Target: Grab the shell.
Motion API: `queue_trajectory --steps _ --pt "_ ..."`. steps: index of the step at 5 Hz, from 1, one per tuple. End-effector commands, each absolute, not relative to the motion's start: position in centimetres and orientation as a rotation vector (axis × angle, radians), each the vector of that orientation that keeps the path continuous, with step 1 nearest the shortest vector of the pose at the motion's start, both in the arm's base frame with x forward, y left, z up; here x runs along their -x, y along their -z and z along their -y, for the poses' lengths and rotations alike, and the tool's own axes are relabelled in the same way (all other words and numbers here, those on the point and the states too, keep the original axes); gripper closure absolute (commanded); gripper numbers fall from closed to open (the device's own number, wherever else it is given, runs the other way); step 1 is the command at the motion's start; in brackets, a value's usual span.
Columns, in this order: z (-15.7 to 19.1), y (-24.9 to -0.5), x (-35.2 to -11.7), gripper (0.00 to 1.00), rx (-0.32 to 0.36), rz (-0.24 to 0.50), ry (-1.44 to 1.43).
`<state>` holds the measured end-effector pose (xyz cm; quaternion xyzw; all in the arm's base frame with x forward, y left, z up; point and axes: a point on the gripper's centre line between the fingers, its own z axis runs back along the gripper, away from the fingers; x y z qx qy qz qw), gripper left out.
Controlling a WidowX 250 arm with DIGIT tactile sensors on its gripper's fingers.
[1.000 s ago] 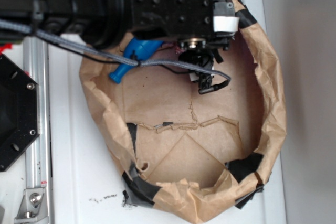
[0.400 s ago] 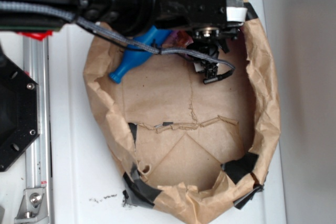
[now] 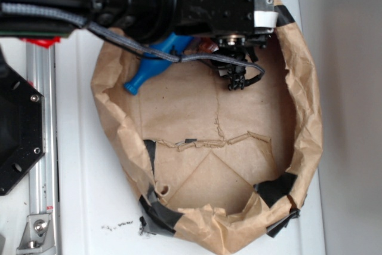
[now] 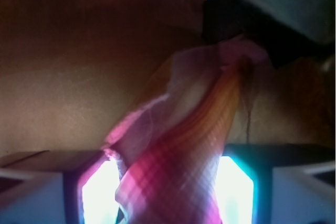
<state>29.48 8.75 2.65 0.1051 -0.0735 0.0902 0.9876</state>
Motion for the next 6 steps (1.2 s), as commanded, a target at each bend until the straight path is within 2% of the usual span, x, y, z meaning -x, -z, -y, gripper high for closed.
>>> queue_trajectory --steps 1,2,3,4,5,6 --pt "-8.8 -10.6 -29.8 1.00 -0.174 0.305 -0.146" --pt "-5.7 -15.7 -30.2 1.00 -0.159 0.446 -0.067" --pt "-2.3 -19.8 -29.2 1.00 0.029 0.457 0.022" --pt "0.1 -20.1 -28.0 1.00 0.054 0.444 0.038" --pt "0.6 -19.6 -27.6 1.00 0.075 0.425 0.017" --pt "0.5 -19.3 -27.7 1.00 0.052 0.420 0.011"
